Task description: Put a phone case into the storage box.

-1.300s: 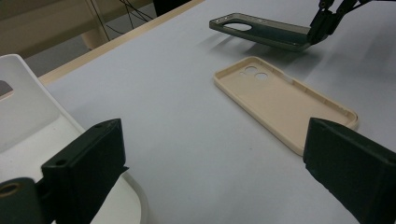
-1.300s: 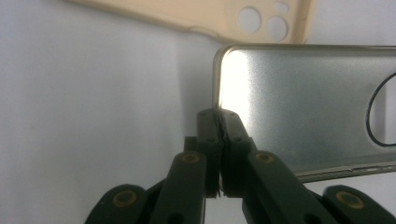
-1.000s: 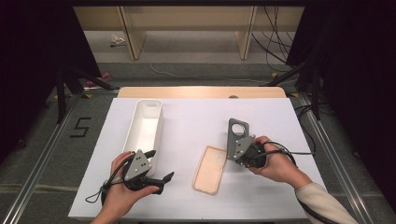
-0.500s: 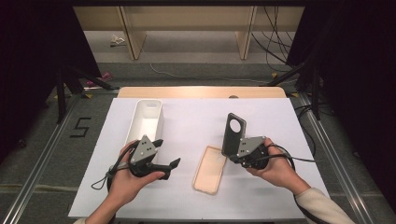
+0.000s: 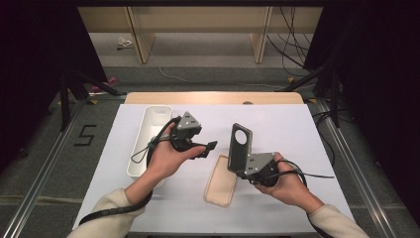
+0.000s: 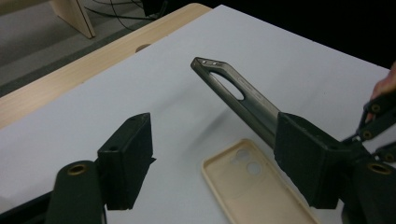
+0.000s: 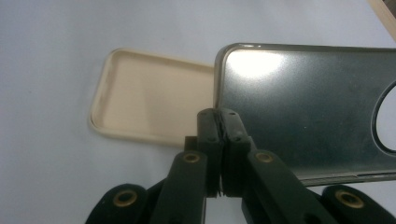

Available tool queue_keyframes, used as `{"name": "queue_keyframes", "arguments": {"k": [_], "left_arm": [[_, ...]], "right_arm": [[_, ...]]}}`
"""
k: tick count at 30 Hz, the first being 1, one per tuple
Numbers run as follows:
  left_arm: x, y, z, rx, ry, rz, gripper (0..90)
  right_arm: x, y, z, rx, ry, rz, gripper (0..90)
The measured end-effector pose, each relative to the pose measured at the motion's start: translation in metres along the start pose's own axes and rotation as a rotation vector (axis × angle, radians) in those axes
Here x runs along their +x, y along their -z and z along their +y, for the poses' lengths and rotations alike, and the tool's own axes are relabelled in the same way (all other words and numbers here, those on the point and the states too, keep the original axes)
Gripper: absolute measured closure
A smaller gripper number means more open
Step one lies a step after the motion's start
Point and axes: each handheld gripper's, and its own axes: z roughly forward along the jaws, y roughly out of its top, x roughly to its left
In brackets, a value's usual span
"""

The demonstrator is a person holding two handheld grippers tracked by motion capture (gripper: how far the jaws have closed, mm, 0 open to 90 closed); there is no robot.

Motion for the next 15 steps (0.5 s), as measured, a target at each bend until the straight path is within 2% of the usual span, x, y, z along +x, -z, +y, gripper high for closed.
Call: {"name": "queue_keyframes", "arguments": {"k": [4, 9, 10, 13, 15], "left_arm": [[0.000, -0.023, 0.017, 0.045, 0.022, -0.014, 30.5], [0.001, -0.052, 0.035, 0.099, 0.075, -0.036, 36.1], [0.001, -0.058, 0.037, 0.106, 0.080, -0.037, 38.0], [0.001, -0.072, 0.042, 0.122, 0.085, -0.028, 43.0], [0.003, -0.080, 0.044, 0.144, 0.108, -0.020, 45.5]], "right_arm": [[0.003, -0.001, 0.003, -0.004, 0.000, 0.007, 89.3], [0.006, -0.002, 0.007, 0.003, 0.005, 0.009, 89.3], [0.005, -0.003, 0.007, -0.009, 0.027, 0.000, 89.3], [0.006, -0.003, 0.009, -0.007, 0.029, 0.005, 89.3], [0.008, -0.002, 0.010, -0.001, 0.020, 0.013, 89.3]]}}
